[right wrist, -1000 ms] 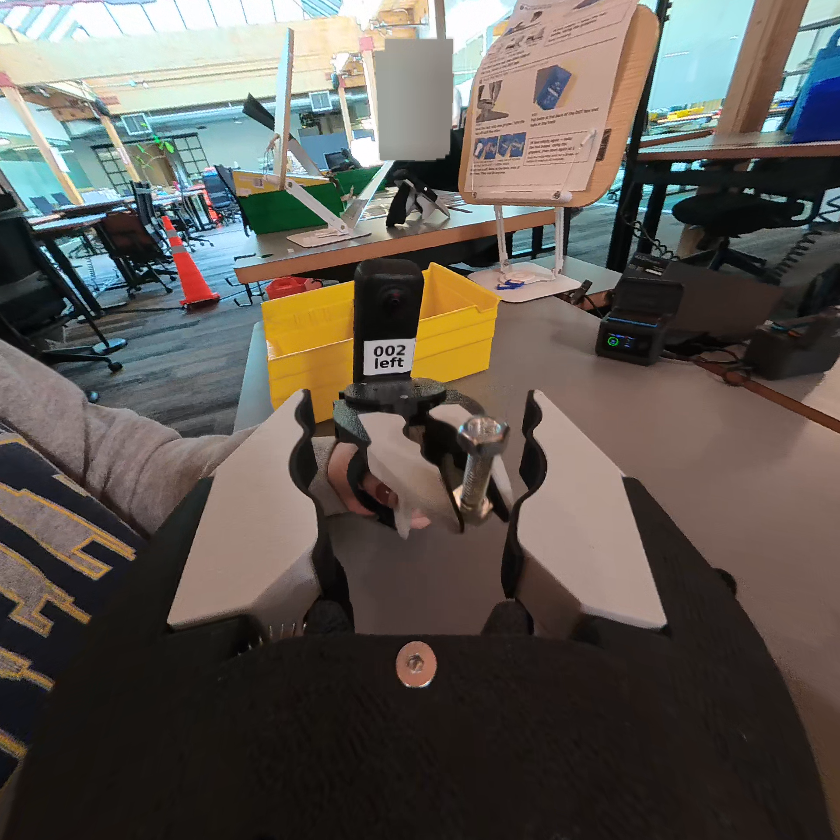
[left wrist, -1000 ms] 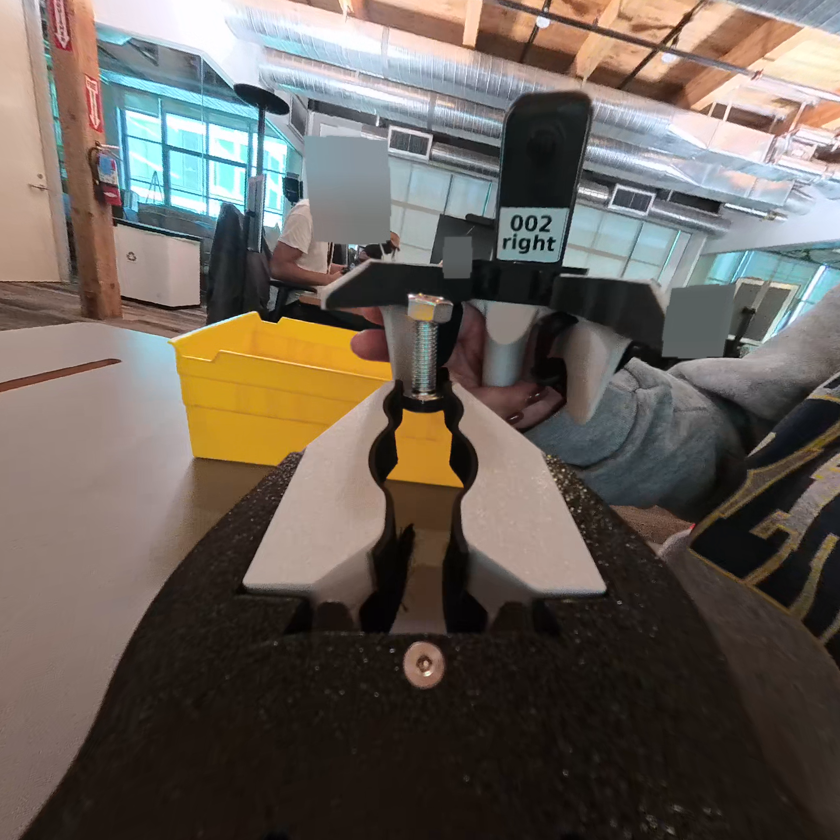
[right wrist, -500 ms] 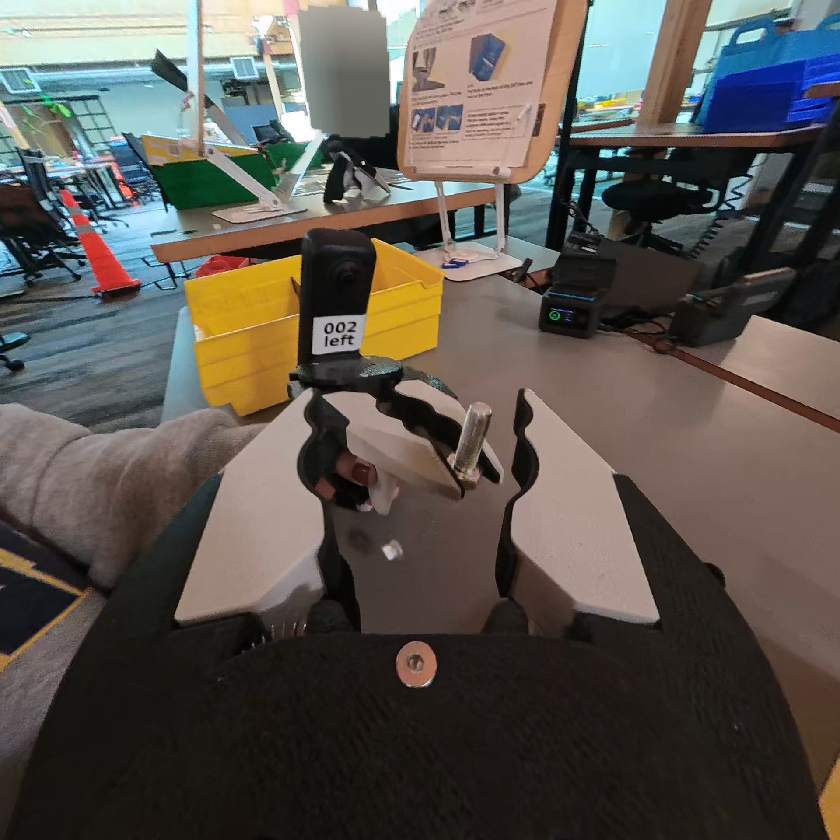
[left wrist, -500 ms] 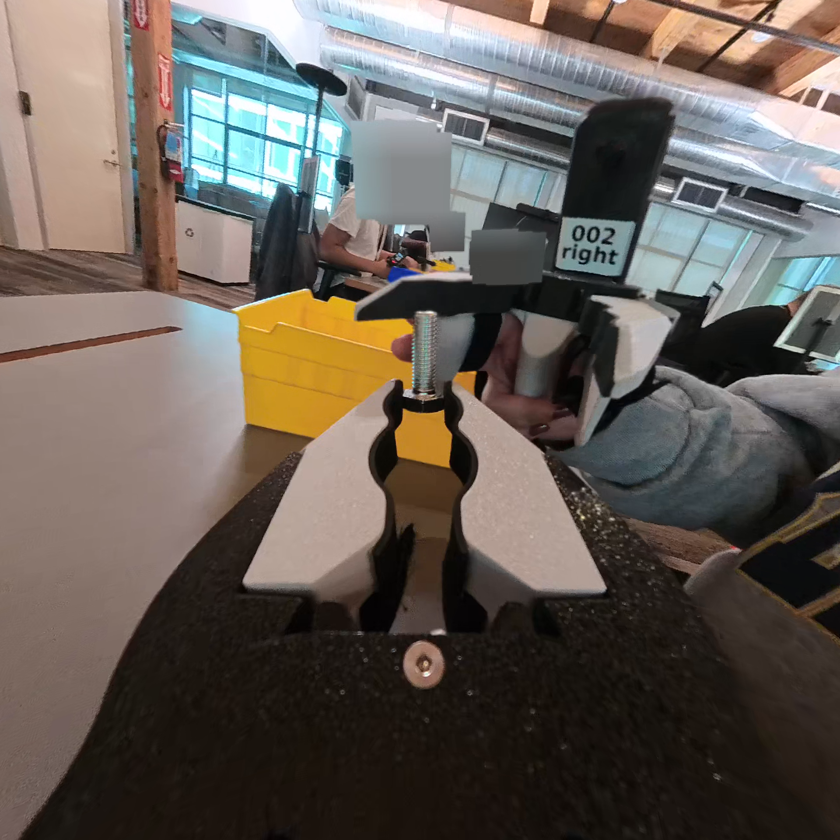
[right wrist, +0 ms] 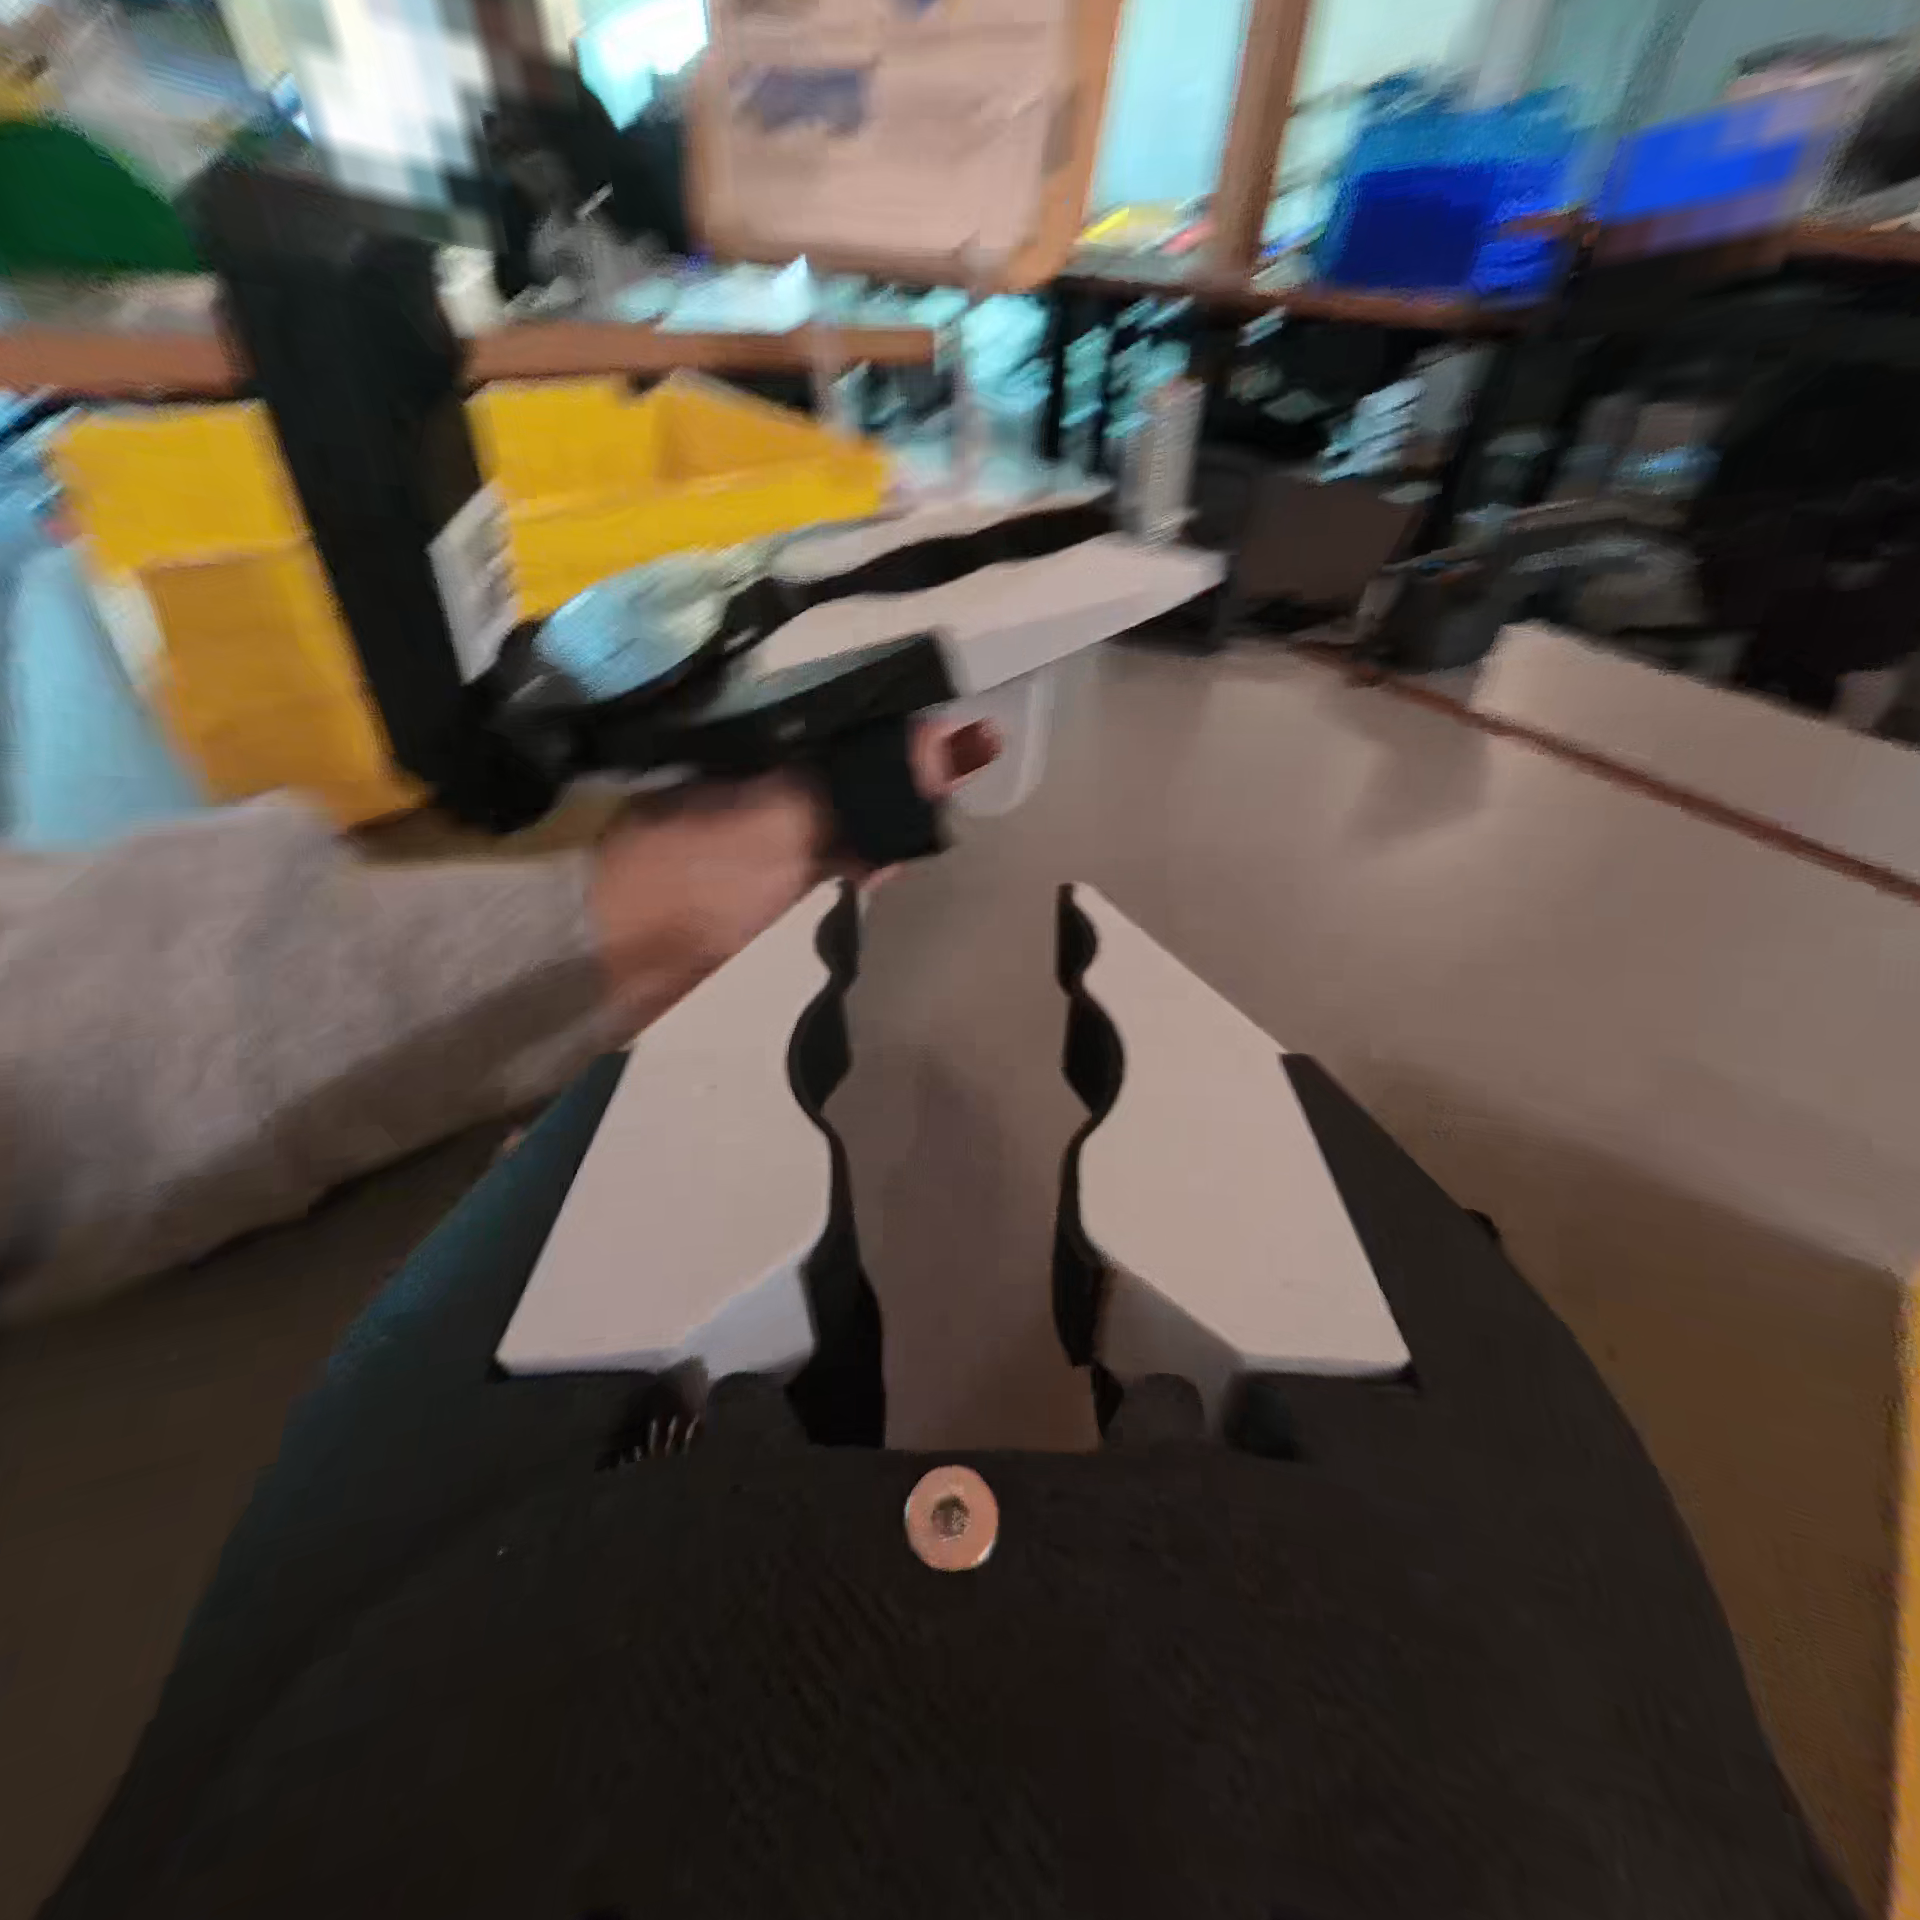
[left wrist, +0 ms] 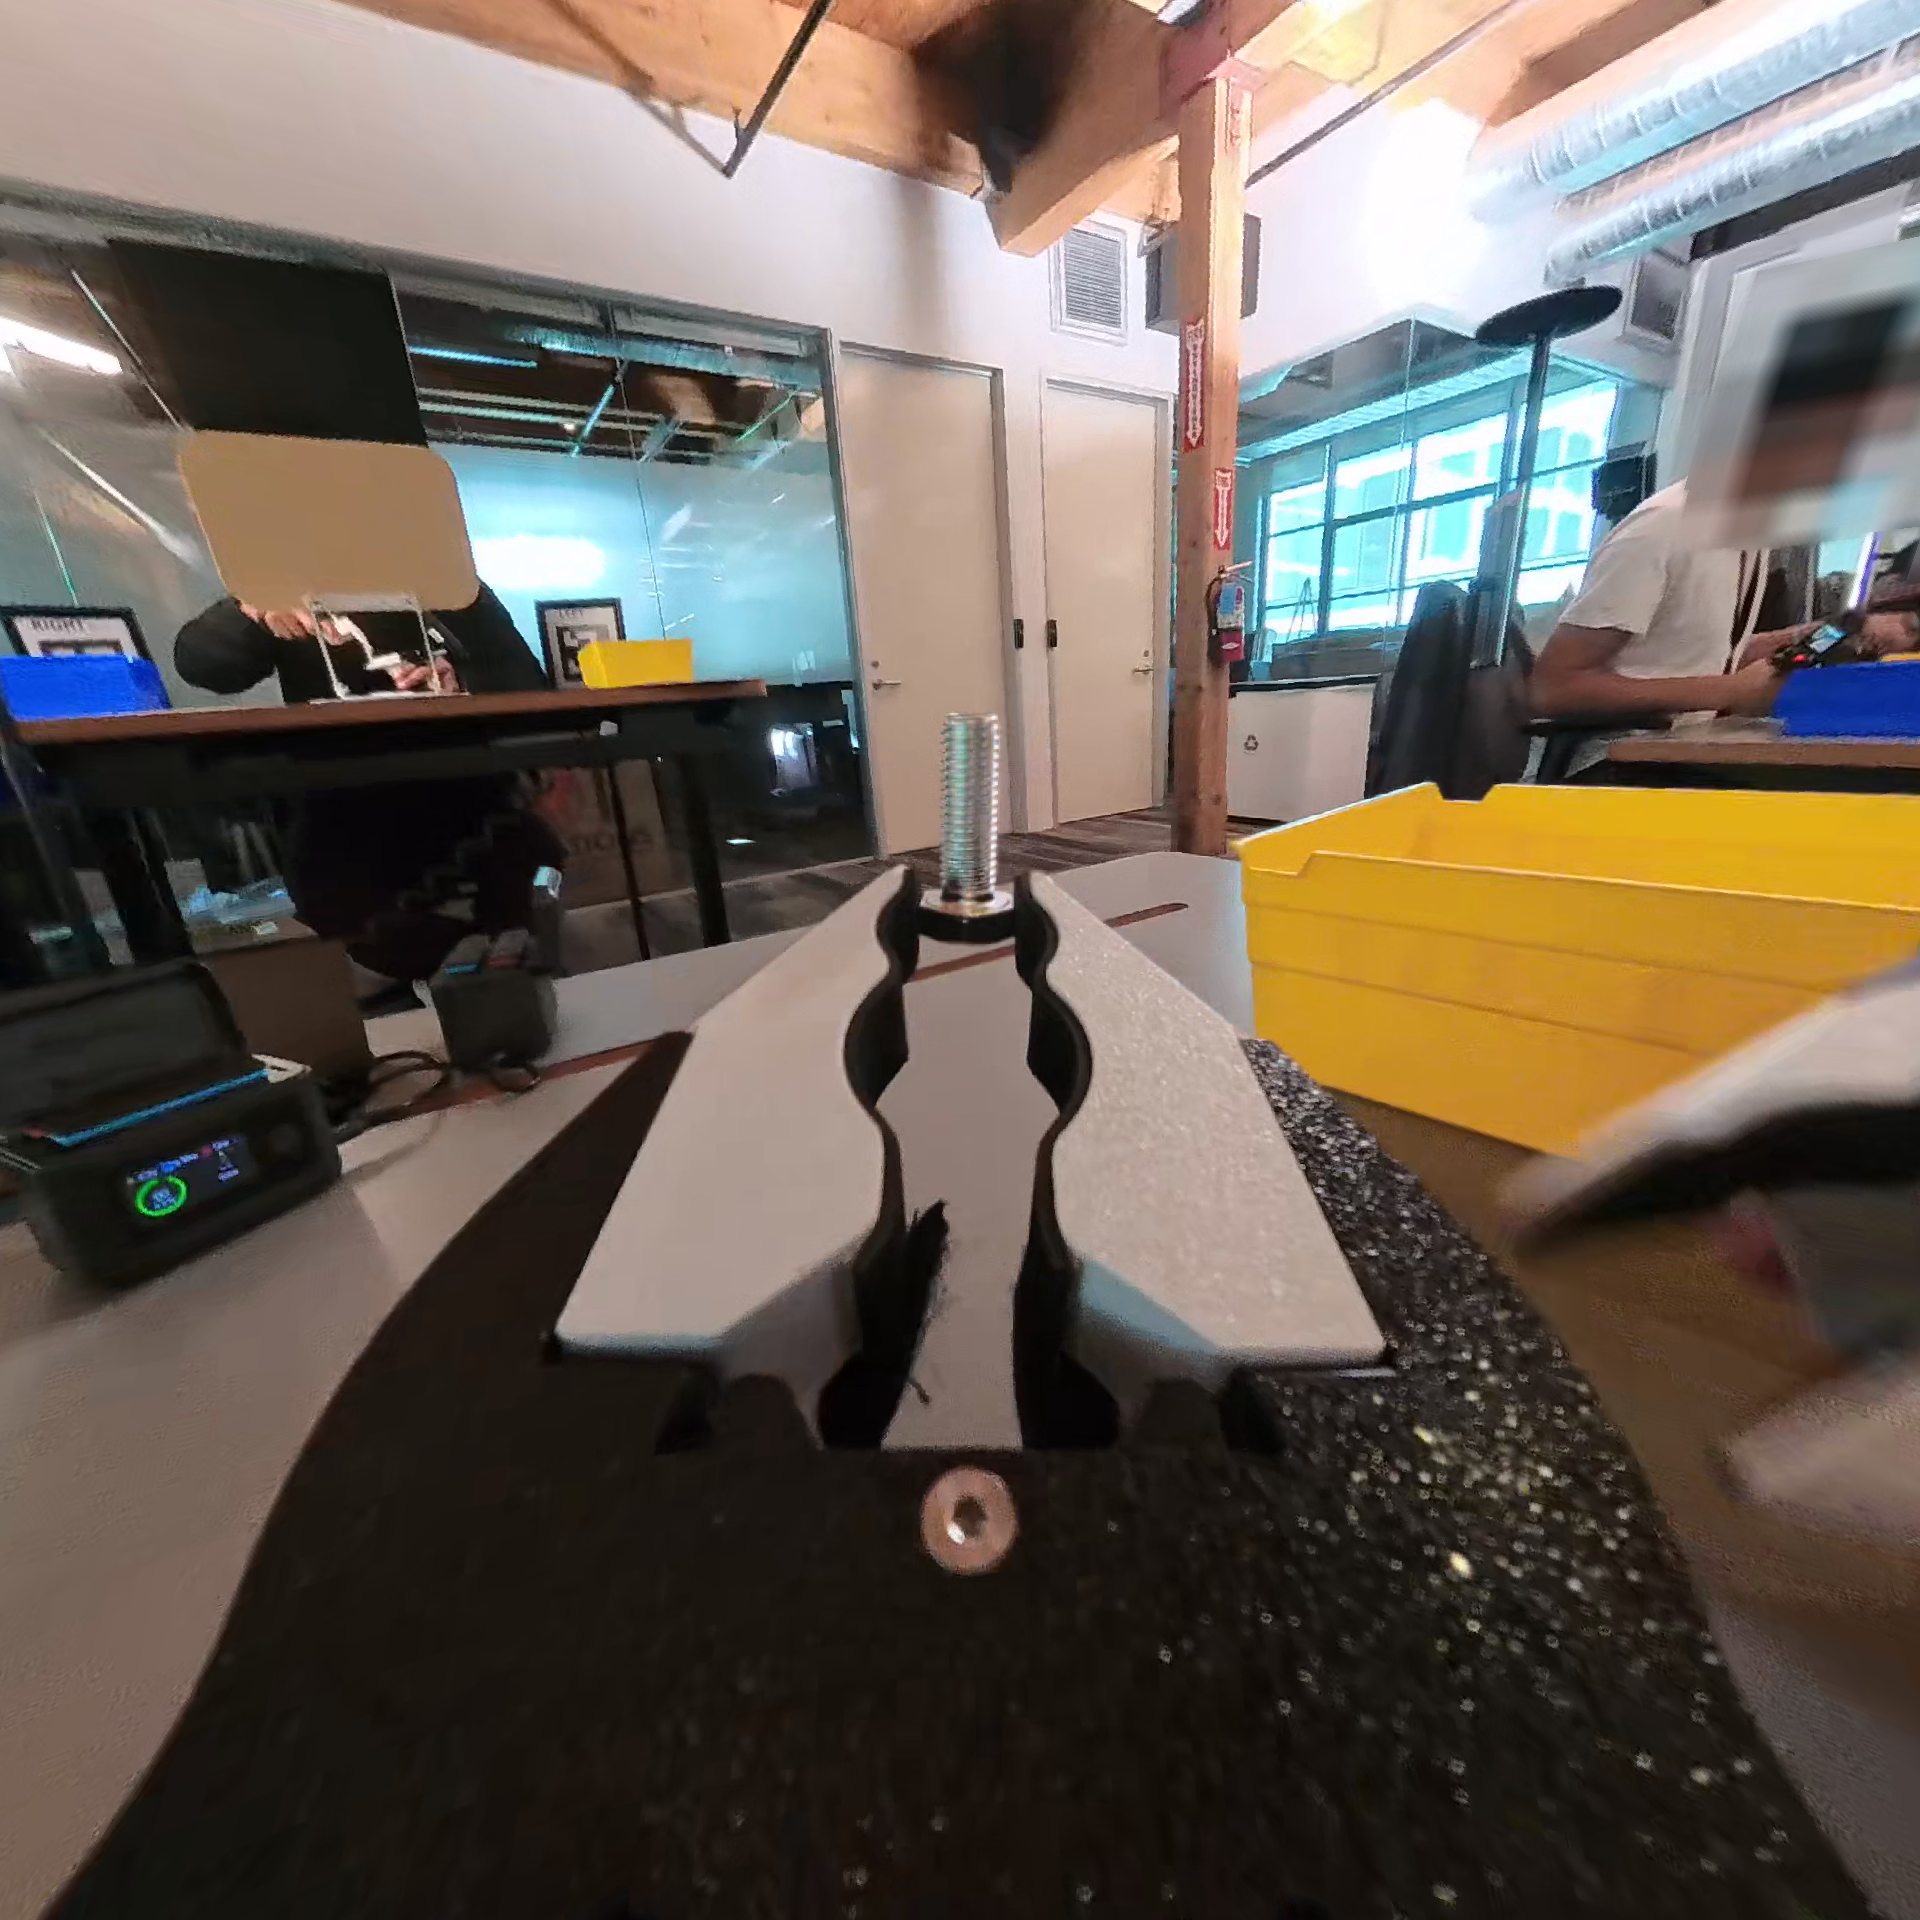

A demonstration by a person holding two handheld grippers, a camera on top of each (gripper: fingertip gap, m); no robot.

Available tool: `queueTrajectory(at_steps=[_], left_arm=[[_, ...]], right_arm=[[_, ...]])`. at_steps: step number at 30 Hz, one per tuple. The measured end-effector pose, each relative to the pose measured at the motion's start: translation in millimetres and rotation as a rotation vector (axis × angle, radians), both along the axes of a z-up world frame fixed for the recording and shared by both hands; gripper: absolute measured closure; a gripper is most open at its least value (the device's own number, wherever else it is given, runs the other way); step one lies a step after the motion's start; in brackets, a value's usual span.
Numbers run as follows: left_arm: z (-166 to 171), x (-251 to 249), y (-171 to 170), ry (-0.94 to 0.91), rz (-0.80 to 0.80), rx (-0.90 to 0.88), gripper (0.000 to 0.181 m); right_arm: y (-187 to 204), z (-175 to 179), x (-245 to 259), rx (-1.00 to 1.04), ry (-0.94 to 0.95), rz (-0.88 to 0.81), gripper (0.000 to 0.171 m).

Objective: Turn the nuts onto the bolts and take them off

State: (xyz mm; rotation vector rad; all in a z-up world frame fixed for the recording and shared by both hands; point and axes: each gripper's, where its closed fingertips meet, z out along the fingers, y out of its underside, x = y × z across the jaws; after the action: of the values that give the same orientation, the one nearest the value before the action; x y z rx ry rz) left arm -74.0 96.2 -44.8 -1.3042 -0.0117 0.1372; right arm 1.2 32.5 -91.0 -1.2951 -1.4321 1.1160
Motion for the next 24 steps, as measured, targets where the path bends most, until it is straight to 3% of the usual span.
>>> queueTrajectory(at_steps=[3,5,8,12,20,22,24], left_arm=[[3.1,-8.7,-3.8,-0.021,0.008,0.008,0.165],[4.3,-18.8,-7.3,-0.046,0.028,0.017,0.165],[3.6,-31.6,-11.6,-0.076,0.057,0.023,0.165],[1.4,-39.2,-13.7,-0.091,0.077,0.02,0.165],[1.5,-40.7,-14.3,-0.105,0.064,0.019,0.165],[2.0,-40.5,-15.3,-0.108,0.049,0.02,0.165],[4.7,-32.9,-14.9,-0.11,-0.022,0.026,0.165]], right_arm=[[-59.4,-43.3,22.7,-0.146,-0.377,0.35,0.137],[-79.4,-62.4,33.8,-0.149,-0.491,0.426,0.137],[-95.6,-79.7,34.1,-0.039,-0.521,0.433,0.136],[-115.4,-84.8,34.5,-0.049,-0.533,0.447,0.139],[-121.0,-85.8,25.8,0.021,-0.508,0.408,0.141],[-124.6,-86.9,24.0,0.042,-0.502,0.425,0.152],[-113.1,-79.8,21.5,0.104,-0.489,0.409,0.153]])
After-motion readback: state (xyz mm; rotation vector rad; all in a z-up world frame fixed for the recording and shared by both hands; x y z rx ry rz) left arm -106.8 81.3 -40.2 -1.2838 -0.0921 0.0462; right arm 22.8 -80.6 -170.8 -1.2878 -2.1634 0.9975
